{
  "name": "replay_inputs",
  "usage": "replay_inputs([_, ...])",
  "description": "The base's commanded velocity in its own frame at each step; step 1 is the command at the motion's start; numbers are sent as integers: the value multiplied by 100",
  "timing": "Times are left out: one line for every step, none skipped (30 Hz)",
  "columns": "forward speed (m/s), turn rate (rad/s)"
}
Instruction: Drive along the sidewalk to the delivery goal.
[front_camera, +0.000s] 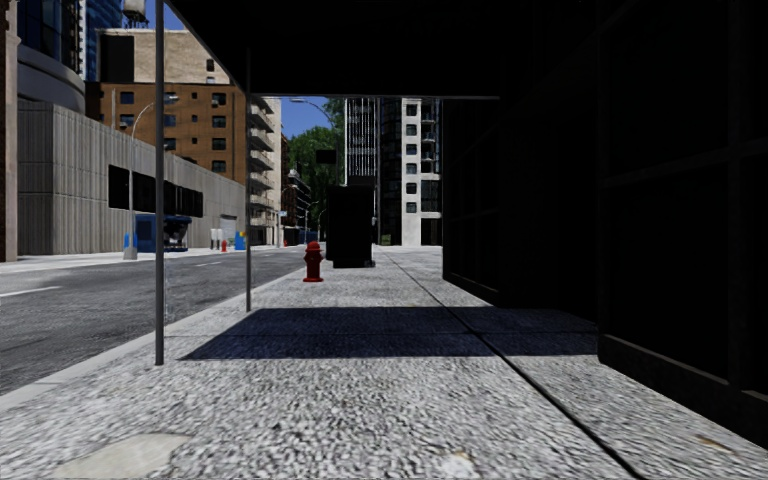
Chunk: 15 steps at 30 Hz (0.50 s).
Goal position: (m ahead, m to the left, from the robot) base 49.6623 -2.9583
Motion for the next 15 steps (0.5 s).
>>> replay_inputs([200,0])
replay_inputs([200,0])
replay_inputs([200,0])
replay_inputs([200,0])
replay_inputs([200,0])
replay_inputs([200,0])
replay_inputs([200,0])
replay_inputs([200,0])
replay_inputs([200,0])
replay_inputs([200,0])
replay_inputs([200,0])
replay_inputs([200,0])
replay_inputs([200,0])
replay_inputs([200,0])
replay_inputs([200,0])
